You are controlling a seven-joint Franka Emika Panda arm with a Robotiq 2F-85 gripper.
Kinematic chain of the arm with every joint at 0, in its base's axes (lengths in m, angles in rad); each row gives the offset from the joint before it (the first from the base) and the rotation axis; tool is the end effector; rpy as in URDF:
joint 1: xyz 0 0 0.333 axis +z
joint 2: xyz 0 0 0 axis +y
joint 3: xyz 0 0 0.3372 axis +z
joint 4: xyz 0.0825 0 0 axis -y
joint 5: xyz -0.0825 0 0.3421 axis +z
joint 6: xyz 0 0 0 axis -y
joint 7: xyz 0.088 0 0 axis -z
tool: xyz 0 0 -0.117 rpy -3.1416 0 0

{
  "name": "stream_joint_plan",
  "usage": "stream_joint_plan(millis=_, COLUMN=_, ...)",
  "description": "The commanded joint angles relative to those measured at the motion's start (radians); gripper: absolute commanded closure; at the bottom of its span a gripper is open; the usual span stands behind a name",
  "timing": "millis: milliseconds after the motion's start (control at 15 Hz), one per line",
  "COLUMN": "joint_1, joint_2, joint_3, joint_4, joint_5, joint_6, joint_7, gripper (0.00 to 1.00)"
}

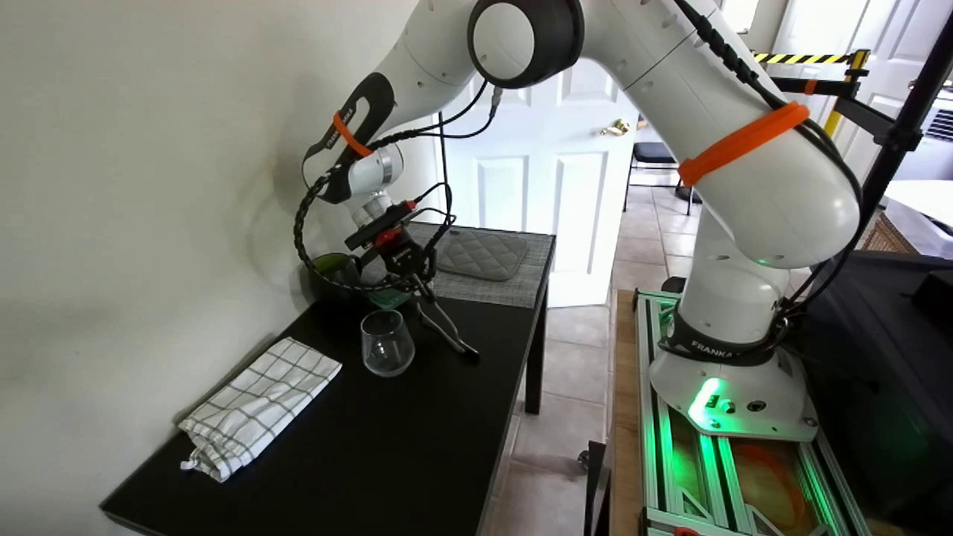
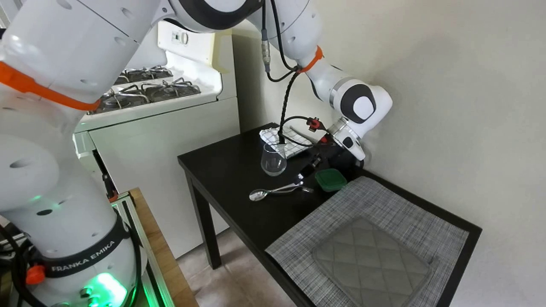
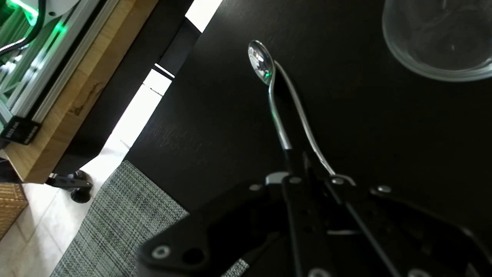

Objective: Take the fork and spoon out of the glass cup

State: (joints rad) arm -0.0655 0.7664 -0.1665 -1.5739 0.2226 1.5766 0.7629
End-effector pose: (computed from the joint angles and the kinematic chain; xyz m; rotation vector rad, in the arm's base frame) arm 0.5739 -0.0975 0.1986 2.4177 -1.4555 -1.1020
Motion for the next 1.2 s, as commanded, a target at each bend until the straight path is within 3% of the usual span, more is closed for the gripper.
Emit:
stream_joint_plan(millis=0, joint_1=0.011, joint_2=0.010, joint_3=0.004, joint_4=0.004, joint_5=-0.028, joint_6=0.062, joint_7=-0.034, gripper=0.98)
stream_joint_plan(millis=467, joint_1=0.024, joint_2=-0.004, joint_3=0.015, joint_4=-0.025, joint_5=-0.036, joint_6=0.185, joint_7=-0.104, gripper=0.98)
stream_joint_plan(millis=1133, joint_1=0.039, joint_2=-0.015, joint_3=0.017, joint_4=-0.055, joint_5=-0.043, joint_6=0.249, joint_7=-0.165, gripper=0.98)
